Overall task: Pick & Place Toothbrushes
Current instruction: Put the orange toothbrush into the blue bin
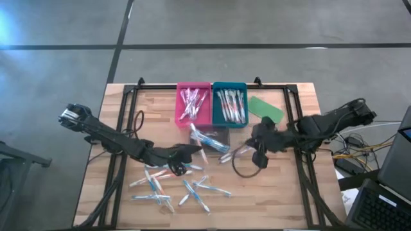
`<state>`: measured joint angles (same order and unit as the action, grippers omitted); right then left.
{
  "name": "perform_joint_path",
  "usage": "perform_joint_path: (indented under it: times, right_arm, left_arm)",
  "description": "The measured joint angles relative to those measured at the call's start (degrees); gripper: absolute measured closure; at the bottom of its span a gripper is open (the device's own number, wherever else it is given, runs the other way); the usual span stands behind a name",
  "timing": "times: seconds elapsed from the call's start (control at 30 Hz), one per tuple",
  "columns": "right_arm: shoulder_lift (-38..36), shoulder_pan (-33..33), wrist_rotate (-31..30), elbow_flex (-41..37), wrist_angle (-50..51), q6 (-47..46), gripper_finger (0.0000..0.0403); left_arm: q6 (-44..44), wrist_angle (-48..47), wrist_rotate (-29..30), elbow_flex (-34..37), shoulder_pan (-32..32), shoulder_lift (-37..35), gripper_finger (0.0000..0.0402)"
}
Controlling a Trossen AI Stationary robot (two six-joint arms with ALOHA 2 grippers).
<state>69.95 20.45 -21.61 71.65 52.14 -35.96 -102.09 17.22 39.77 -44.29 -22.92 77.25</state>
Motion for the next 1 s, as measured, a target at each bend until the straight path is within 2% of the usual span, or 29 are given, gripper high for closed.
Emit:
perform_joint_path:
  times: [0.13, 0.3, 0.4, 0.6, 0.77, 1.0]
  right_arm:
    - [-0.04, 4.63, -5.21, -4.45, -6.71, -1.95, 0.0374]
    - [-0.08, 8.31, -10.18, -12.15, -22.50, -1.21, 0.0372]
    - [-0.08, 8.46, -10.34, -16.67, -31.96, -0.08, 0.0363]
    - [-0.21, 8.72, -12.52, -22.62, -43.12, 2.73, 0.0337]
    - [-0.77, 8.64, -14.79, -25.62, -45.02, 2.71, 0.0305]
    - [-1.29, 7.62, -17.01, -26.03, -49.45, 2.94, 0.0252]
  left_arm:
    - [-5.97, 4.00, 0.07, 0.63, -0.07, 0.00, 0.0394]
    - [-10.04, 6.95, 0.25, 0.10, -0.12, 2.05, 0.0394]
    - [-14.20, 9.66, 1.23, -1.48, -0.17, 6.68, 0.0394]
    - [-19.26, 10.76, 6.48, -7.55, -0.17, 16.47, 0.0394]
    - [-21.20, 10.57, 7.90, -12.50, -0.17, 21.18, 0.0394]
    - [-21.94, 10.44, 6.71, -17.14, 0.30, 22.65, 0.0394]
